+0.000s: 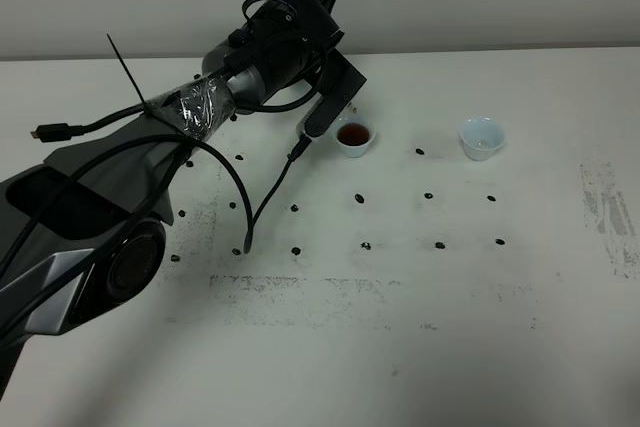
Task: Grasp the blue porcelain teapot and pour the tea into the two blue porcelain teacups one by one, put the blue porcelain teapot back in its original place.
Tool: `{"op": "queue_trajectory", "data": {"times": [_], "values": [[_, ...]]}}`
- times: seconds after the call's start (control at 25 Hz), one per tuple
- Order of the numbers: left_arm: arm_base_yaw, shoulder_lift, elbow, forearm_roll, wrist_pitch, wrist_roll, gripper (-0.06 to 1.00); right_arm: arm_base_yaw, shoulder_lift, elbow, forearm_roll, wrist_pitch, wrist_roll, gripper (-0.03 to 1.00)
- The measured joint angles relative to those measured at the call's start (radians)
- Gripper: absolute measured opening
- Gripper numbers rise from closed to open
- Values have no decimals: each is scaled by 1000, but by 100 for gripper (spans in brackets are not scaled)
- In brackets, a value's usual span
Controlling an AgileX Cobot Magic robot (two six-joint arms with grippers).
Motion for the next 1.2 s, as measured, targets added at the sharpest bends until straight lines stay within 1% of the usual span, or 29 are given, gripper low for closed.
{"op": "queue_trajectory", "data": {"times": [0.16,0.28,0.36,0.48,0.6,0.76,0.88,0.96,1.12,1.2], "values": [[0,0,0,-4,11,-37,9,0,0,0,0,0,0,24],[0,-2,0,-4,38,-78,9,0,0,0,0,0,0,24],[0,-9,0,-9,66,-133,9,0,0,0,0,0,0,24],[0,-31,0,-39,127,-237,9,0,0,0,0,0,0,24],[0,-75,0,-99,187,-360,9,0,0,0,0,0,0,24],[0,-157,0,-212,274,-525,9,0,0,0,1,0,0,24],[0,-217,-2,-301,367,-632,9,0,0,0,1,0,0,24],[0,-241,-5,-357,379,-717,9,0,0,0,1,0,0,24],[-3,-257,-8,-444,379,-903,9,0,0,0,2,0,0,24],[-16,-257,-8,-481,379,-938,9,0,0,0,6,0,0,24]]}}
